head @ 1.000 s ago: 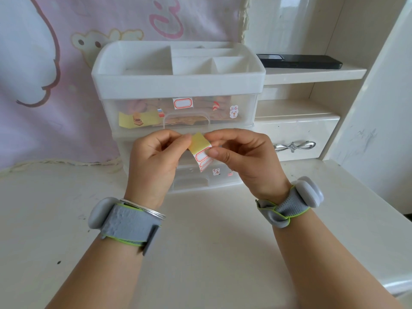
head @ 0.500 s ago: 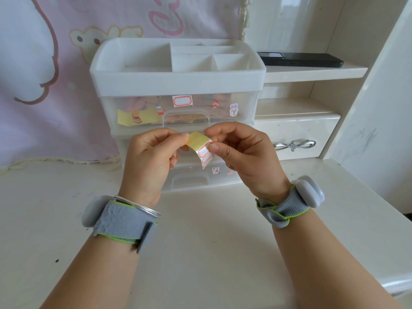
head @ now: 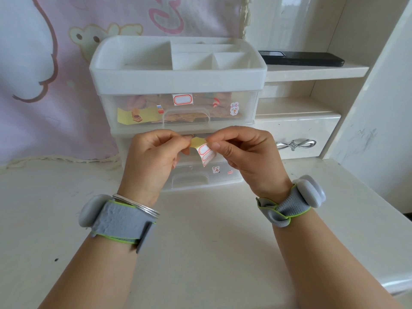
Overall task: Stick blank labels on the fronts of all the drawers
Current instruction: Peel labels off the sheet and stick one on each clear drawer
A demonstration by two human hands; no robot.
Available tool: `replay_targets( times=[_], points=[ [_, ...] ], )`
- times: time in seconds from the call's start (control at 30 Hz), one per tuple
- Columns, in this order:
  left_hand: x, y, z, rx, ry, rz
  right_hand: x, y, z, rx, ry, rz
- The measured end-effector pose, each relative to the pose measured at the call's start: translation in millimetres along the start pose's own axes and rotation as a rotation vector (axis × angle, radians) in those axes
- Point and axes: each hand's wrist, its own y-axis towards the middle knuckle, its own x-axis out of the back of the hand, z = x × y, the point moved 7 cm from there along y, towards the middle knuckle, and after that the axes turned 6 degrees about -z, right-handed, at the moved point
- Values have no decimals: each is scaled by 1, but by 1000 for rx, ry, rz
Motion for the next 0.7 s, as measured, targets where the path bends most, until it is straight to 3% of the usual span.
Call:
replay_targets(
  times=[0.17,0.4,0.53,0.7],
  points=[
    [-2,-1,11,82,121,76,7,2,3,48,-20,-19],
    [-27,-23,54,363,542,591,13,1,-5,-33,20,-87],
    [-29,-37,59,634,302,709,13,0,-7,-56,45,-90],
    [-29,-46,50,771,-29,833,6,-5,-22,-160,55,-120]
  ],
)
